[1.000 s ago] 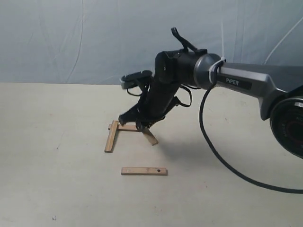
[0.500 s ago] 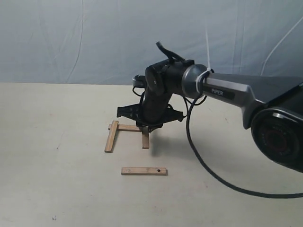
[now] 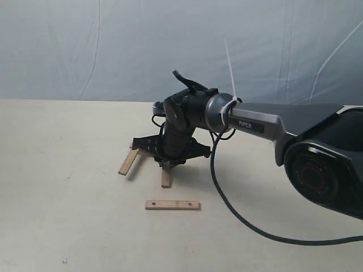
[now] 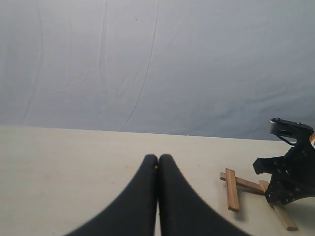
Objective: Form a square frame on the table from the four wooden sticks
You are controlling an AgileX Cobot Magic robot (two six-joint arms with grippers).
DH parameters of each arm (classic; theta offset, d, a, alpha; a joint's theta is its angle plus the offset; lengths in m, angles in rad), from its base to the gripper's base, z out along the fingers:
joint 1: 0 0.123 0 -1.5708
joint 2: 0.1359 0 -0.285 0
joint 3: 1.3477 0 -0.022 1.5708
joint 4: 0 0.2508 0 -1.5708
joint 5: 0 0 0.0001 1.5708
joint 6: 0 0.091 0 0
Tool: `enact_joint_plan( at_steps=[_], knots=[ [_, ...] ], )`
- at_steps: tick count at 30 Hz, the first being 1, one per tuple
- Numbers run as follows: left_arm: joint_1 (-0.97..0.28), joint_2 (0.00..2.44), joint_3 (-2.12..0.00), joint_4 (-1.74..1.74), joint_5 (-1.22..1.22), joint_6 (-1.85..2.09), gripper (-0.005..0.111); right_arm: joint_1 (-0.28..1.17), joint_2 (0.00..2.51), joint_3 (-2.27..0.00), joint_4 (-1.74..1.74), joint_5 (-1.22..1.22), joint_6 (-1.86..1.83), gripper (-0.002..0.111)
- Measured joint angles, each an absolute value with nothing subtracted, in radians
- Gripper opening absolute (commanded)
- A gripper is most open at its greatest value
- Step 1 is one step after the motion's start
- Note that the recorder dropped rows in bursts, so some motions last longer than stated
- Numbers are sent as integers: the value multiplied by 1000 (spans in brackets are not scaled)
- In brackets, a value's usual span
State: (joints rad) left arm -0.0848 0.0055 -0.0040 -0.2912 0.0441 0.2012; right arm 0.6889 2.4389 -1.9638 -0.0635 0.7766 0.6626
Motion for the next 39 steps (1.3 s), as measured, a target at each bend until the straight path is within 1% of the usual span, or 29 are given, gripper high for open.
enact_joint_plan(
  at_steps=[6, 9, 17, 20, 28, 39],
  knots=[
    [-85, 5, -4, -291, 44, 201, 0, 689, 2437, -1970, -74, 776, 676, 0],
    [-85, 5, -4, -291, 44, 201, 0, 689, 2405, -1970, -104, 808, 624, -1],
    [-85, 5, -4, -291, 44, 199, 0, 670, 2276, -1969, -129, 1002, 410, -1],
    [-85, 5, -4, -291, 44, 199, 0, 670, 2261, -1909, -130, 1027, 385, -1],
    [-85, 5, -4, -291, 46, 199, 0, 678, 2255, -1713, -79, 862, 455, -1],
    [-85, 5, -4, -291, 50, 199, 0, 683, 2255, -1683, -84, 810, 502, -1]
  ],
)
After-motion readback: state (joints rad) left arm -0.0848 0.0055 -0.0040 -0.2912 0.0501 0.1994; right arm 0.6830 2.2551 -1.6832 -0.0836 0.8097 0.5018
